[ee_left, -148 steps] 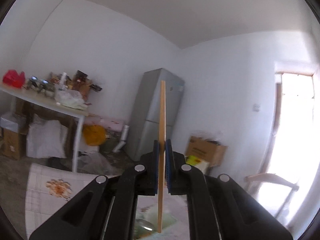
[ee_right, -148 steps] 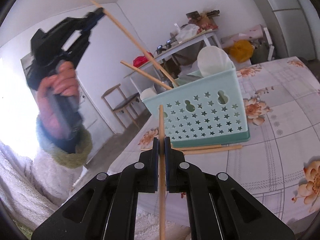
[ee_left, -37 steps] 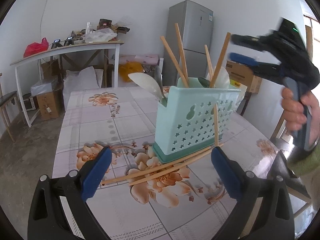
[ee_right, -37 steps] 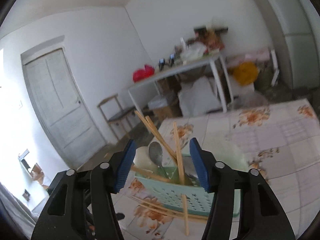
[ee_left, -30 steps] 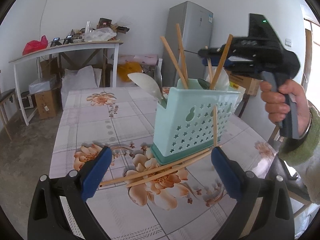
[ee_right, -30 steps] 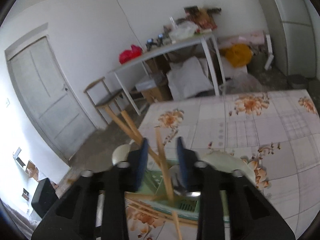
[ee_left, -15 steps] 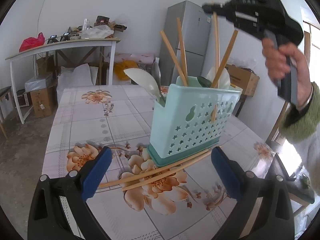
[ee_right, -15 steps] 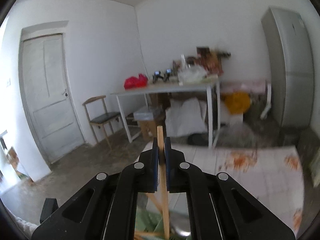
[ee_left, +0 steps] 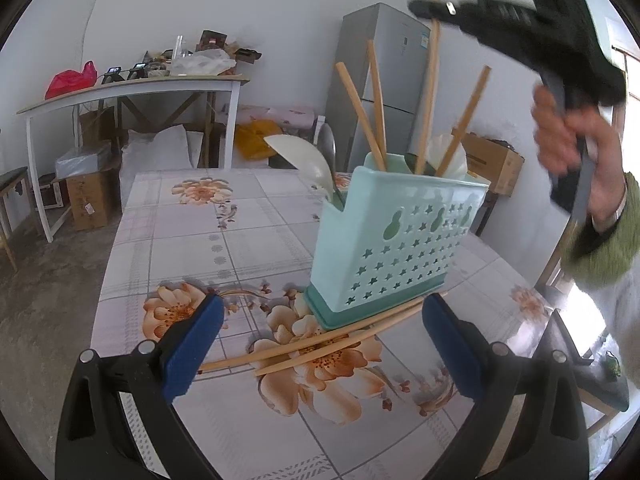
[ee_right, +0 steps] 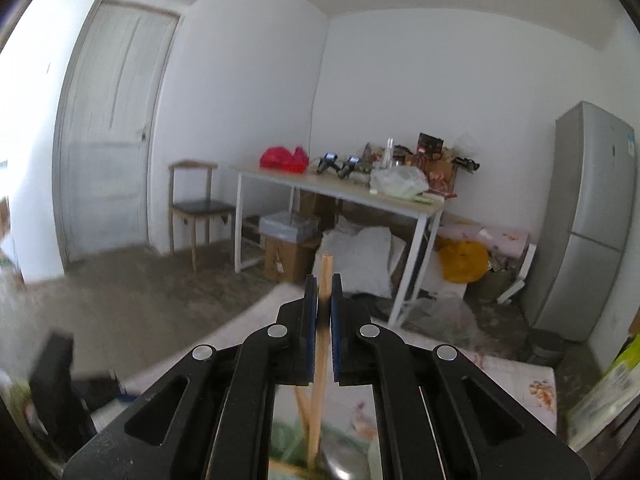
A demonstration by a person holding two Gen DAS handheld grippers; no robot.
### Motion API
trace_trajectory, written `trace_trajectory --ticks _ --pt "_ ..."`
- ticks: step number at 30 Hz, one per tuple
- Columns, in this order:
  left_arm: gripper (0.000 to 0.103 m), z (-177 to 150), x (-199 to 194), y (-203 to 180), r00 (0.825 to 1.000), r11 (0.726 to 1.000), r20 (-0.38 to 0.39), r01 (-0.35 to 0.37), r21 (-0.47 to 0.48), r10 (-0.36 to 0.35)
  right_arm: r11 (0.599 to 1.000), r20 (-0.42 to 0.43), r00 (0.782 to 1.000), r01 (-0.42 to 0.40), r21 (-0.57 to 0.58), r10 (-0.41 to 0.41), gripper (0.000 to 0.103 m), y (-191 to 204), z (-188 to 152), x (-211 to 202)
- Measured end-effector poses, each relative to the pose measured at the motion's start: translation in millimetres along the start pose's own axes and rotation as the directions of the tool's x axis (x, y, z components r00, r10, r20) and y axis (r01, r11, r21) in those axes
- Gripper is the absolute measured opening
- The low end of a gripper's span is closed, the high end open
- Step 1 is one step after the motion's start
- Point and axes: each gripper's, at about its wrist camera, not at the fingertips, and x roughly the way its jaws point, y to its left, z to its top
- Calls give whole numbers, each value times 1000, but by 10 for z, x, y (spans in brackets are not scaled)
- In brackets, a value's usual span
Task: Organize utensils
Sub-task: 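Move the open left tool down to the loose chopsticks beside the holder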
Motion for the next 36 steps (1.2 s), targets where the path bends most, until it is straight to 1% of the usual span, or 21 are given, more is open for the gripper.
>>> trace_trajectory --ticks 2,5,6,7,8,9,10,11,12,15,17,18,20,22,23,26,28,30,33,36 --pt "97 -10 -14 16 1000 1000 -1 -6 3 6 1000 -39 999 18 -25 -19 5 41 -159 -16" --pt "97 -28 -19 38 1000 1000 -5 -16 7 16 999 -111 993 46 2 -46 9 -7 -422 -74" --pt "97 -35 -20 44 1000 1000 -6 -23 10 23 998 -120 992 53 22 -50 16 -25 -452 -117" --pt "97 -40 -20 47 1000 1000 -8 -27 13 27 997 -123 991 60 53 -53 31 -74 -499 -180" --pt "97 -47 -21 53 1000 999 -10 -30 15 30 993 -116 991 74 95 -63 39 -133 -537 -268" --pt "97 -55 -21 57 999 999 -11 -34 18 34 988 -105 992 79 130 -65 52 -165 -551 -355" --pt "97 -63 -20 59 999 999 -14 -38 23 38 980 -87 994 75 184 -60 56 -230 -581 -479" --pt "97 -72 -18 55 999 999 -17 -42 30 43 973 -78 995 74 217 -58 58 -272 -611 -553" --pt "97 -78 -12 57 999 998 -20 -47 38 48 960 -67 996 80 268 -64 62 -339 -657 -665" --pt "96 -104 23 23 997 995 -42 -59 78 62 910 -44 996 90 404 -79 63 -484 -826 -951" --pt "89 -123 60 -17 996 992 -70 -54 118 62 864 -36 996 91 495 -84 64 -553 -977 -1091" --pt "87 -133 89 -37 994 989 -88 -46 138 59 826 -32 997 78 558 -72 64 -581 -1107 -1162" --pt "78 -148 141 -80 991 985 -121 -29 168 50 770 -38 999 51 636 -35 64 -590 -1301 -1204" --pt "74 -154 249 -122 983 982 -183 2 191 34 727 -78 997 49 685 6 64 -524 -1509 -1168" --pt "70 -157 296 -135 977 981 -209 11 194 30 708 -99 995 49 705 30 64 -470 -1605 -1129" --pt "64 -165 488 -134 954 981 -298 46 190 14 649 -127 987 31 760 102 64 -340 -1797 -1010" --pt "60 -172 616 -96 936 982 -351 50 181 17 623 -124 983 14 782 134 64 -289 -1870 -973" --pt "56 -187 696 -68 919 983 -393 56 176 18 612 -124 980 3 791 154 64 -249 -1894 -943" --pt "55 -190 726 -49 912 981 -410 65 184 17 597 -113 979 -12 802 170 64 -232 -1935 -938" --pt "50 -191 716 -64 903 981 -429 73 180 12 577 -110 978 -13 817 179 64 -247 -1988 -949"
